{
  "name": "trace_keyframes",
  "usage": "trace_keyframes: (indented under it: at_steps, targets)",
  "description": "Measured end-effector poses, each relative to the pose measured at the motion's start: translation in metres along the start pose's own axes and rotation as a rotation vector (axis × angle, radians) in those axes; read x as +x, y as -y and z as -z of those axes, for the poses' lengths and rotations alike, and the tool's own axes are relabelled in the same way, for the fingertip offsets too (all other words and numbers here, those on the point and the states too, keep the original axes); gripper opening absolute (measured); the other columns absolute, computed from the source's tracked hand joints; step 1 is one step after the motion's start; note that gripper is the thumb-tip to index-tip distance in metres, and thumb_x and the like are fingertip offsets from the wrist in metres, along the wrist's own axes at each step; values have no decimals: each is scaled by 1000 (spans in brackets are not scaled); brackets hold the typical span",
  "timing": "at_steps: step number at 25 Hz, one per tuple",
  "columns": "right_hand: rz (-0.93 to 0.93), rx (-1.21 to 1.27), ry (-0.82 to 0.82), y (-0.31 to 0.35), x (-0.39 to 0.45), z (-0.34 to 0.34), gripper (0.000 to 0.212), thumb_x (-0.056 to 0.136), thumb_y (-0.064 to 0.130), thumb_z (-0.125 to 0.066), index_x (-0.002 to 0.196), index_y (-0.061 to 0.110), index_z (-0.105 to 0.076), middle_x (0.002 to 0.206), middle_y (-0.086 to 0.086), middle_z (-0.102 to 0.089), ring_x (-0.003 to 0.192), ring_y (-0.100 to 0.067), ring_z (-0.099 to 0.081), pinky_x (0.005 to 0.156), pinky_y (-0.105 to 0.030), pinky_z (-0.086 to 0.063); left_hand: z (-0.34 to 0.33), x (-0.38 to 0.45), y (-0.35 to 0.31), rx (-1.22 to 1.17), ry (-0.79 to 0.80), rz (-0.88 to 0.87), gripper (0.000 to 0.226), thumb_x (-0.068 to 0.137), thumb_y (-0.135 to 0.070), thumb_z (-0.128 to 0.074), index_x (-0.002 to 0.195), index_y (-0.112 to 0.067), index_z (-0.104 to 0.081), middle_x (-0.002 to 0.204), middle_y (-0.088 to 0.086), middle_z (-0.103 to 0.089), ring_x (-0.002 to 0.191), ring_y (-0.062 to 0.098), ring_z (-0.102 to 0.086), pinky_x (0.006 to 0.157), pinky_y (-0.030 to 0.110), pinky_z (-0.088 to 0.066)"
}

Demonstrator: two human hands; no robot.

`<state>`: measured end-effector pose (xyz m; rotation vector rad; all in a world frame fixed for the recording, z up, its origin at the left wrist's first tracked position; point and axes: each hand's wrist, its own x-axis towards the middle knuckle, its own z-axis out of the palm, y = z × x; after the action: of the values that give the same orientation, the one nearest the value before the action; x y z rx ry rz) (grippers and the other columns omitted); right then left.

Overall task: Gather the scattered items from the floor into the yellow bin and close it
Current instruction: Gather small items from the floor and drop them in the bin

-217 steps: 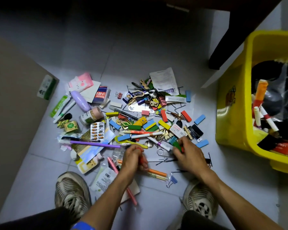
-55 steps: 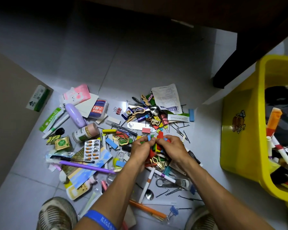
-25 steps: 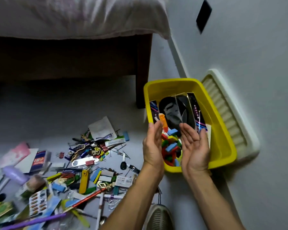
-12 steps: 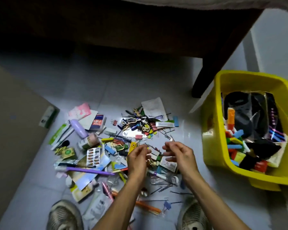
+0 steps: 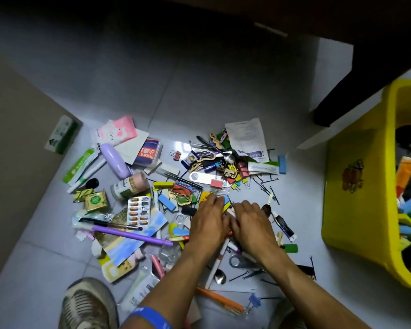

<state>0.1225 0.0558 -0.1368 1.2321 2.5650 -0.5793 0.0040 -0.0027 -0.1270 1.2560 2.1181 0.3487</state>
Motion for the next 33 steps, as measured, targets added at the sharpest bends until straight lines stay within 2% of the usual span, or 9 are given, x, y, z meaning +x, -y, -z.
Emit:
trace_keyframes:
  at_steps: [5, 8, 10, 15, 19, 23, 26, 29, 33]
  targets:
    - [-280, 664, -96, -8, -9, 14, 8, 97, 31, -55, 102, 26, -53, 91, 0, -65, 79, -14, -61, 65, -30, -49, 4, 10, -8, 50, 32, 103, 40, 90, -21, -56, 127, -6, -50, 129, 13, -51, 120, 30, -47, 98, 39, -44]
    - [-604, 1213, -141, -17, -12, 23, 20, 89, 11, -60, 96, 28, -54, 86, -6, -69, 69, -19, -68, 66, -37, -57, 3, 7, -7, 94, 40, 50, 43, 87, -19, -62, 126, -6, -48, 127, 11, -50, 119, 29, -45, 94, 37, -43]
    - [-665, 1346, -97, -23, -15, 29, 25, 82, -3, -53, 86, 22, -53, 71, -12, -62, 55, -20, -60, 56, -36, -52, 3, 6, -5, 131, 77, 13, 43, 84, -12, -63, 123, -7, -47, 121, 11, -52, 114, 30, -48, 87, 36, -43]
    - [-606, 1072, 28, -29, -21, 23, 15, 73, 10, -53, 71, 25, -53, 54, -2, -53, 49, -23, -47, 51, -34, -37, 2, 3, 1, -128, 44, 105, 17, 84, -17, -57, 96, -10, -48, 95, 4, -47, 94, 28, -53, 66, 28, -35]
    - [-286, 500, -52, -34, -25, 13, 14, 81, 40, -66, 87, 33, -55, 86, 6, -66, 71, -18, -63, 62, -33, -49, 1, -1, 0, -173, 38, 235, 13, 81, -20, -53, 93, -21, -47, 86, 1, -58, 77, 23, -56, 60, 29, -37]
    - [-24, 96, 118, -33, -32, -3, 40, 84, 43, -65, 119, 32, -51, 114, 5, -48, 88, -25, -64, 69, -36, -51, -5, 4, -10, -92, 21, 138, 12, 81, -23, -63, 92, -23, -59, 96, 3, -63, 80, 23, -58, 62, 26, -36]
    - [-39, 228, -17, -32, -36, -10, 21, 85, 38, -67, 99, 31, -53, 101, 7, -47, 78, -20, -60, 63, -35, -48, -10, 3, -5, -47, 87, 95, 31, 77, -21, -66, 108, -22, -62, 110, 5, -58, 96, 25, -59, 71, 26, -40]
    - [-289, 654, -167, -36, -32, -4, 22, 83, 38, -71, 75, 26, -55, 81, 13, -60, 73, -9, -59, 59, -28, -49, -13, -3, 4, -33, 100, 56, 42, 76, -25, -69, 116, -23, -59, 113, 3, -54, 100, 25, -59, 76, 28, -45]
    - [-457, 807, -228, -37, -24, 13, 15, 86, 42, -68, 86, 27, -67, 82, 14, -71, 78, -10, -66, 69, -28, -53, -21, -7, 2, 75, 4, 1, 32, 83, -32, -68, 111, -20, -58, 110, 3, -61, 96, 28, -60, 78, 34, -48]
